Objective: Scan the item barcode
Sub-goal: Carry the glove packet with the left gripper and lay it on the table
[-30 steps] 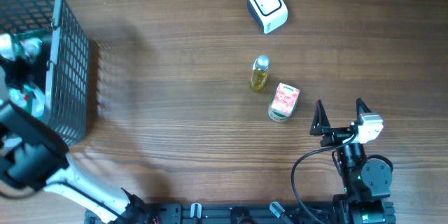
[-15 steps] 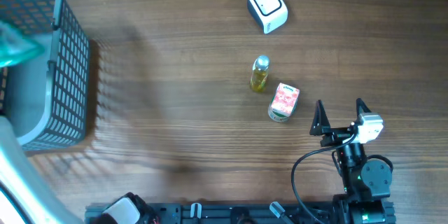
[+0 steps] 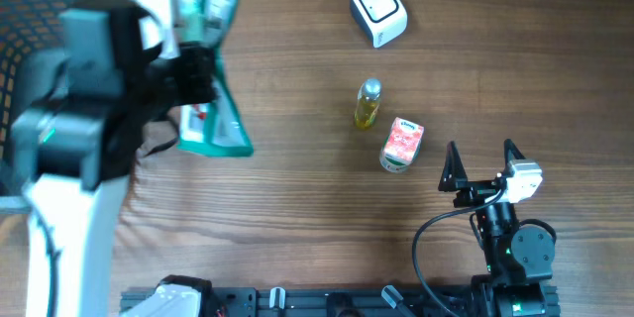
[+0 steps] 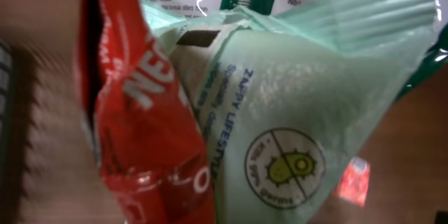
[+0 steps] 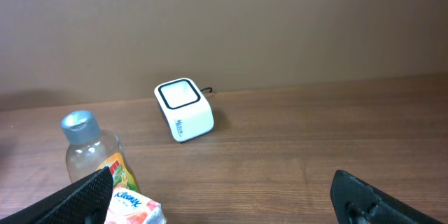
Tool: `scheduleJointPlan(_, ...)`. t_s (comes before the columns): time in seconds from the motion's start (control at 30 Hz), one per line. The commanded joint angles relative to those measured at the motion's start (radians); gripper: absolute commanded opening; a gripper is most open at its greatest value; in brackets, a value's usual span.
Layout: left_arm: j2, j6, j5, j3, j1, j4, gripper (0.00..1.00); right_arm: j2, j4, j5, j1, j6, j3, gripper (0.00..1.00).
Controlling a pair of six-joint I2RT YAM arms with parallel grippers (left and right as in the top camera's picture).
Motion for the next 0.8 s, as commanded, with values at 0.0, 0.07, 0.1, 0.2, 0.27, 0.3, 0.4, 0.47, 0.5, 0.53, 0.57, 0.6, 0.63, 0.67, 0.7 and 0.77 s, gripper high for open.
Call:
scheduleJointPlan(0.0, 0.130, -0.060, -0.025, 0.003, -0.114, -0.031, 0.04, -0.004, 0.003, 0.005, -0.004, -0.017, -0.001, 1.00)
scheduleJointPlan(0.07, 0.220, -0.099, -0.029, 0.003, -0.163, -0.040, 0.04, -0.004, 0.003, 0.005, -0.004, -0.017, -0.001, 1.00)
scheduleJointPlan(0.1, 0.257, -0.110, -0.029, 0.003, -0.178, -0.040, 0.04, -0.004, 0.003, 0.005, -0.004, -0.017, -0.001, 1.00)
scheduleJointPlan(0.2, 0.386, -0.196, -0.032, 0.002, -0.222, -0.039, 0.04, -0.004, 0.003, 0.005, -0.004, -0.018, -0.001, 1.00)
scheduleJointPlan(0.27, 0.478, -0.222, -0.050, 0.000, -0.253, -0.027, 0.04, -0.004, 0.003, 0.005, -0.004, -0.018, -0.001, 1.00)
scheduleJointPlan(0.3, 0.521, -0.243, -0.077, -0.006, -0.269, -0.012, 0.04, -0.004, 0.003, 0.005, -0.004, -0.017, -0.001, 1.00)
scheduleJointPlan(0.4, 0.566, -0.262, -0.088, -0.032, -0.291, 0.036, 0.04, -0.004, 0.003, 0.005, -0.004, -0.018, -0.001, 1.00)
scheduleJointPlan(0.47, 0.576, -0.303, -0.088, -0.078, -0.303, 0.087, 0.04, -0.004, 0.003, 0.005, -0.004, -0.017, -0.001, 1.00)
scheduleJointPlan(0.5, 0.576, -0.316, -0.087, -0.102, -0.306, 0.109, 0.04, -0.004, 0.003, 0.005, -0.004, -0.017, -0.001, 1.00)
scheduleJointPlan(0.53, 0.576, -0.338, -0.087, -0.131, -0.312, 0.137, 0.04, -0.004, 0.003, 0.005, -0.004, -0.017, -0.001, 1.00)
scheduleJointPlan(0.57, 0.576, -0.350, -0.088, -0.155, -0.316, 0.162, 0.04, -0.004, 0.003, 0.005, -0.004, -0.018, -0.001, 1.00)
scheduleJointPlan(0.6, 0.576, -0.360, -0.087, -0.179, -0.321, 0.187, 0.04, -0.004, 0.003, 0.005, -0.004, -0.018, -0.001, 1.00)
scheduleJointPlan(0.63, 0.576, -0.360, -0.087, -0.199, -0.323, 0.208, 0.04, -0.004, 0.003, 0.005, -0.004, -0.017, -0.001, 1.00)
scheduleJointPlan(0.67, 0.576, -0.363, -0.088, -0.219, -0.325, 0.228, 0.04, -0.004, 0.003, 0.005, -0.004, -0.018, -0.001, 1.00)
scheduleJointPlan(0.7, 0.576, -0.363, -0.087, -0.240, -0.328, 0.250, 0.04, -0.004, 0.003, 0.005, -0.004, -0.018, -0.001, 1.00)
scheduleJointPlan(0.77, 0.576, -0.363, -0.087, -0.285, -0.328, 0.299, 0.04, -0.004, 0.003, 0.005, -0.004, -0.018, -0.001, 1.00)
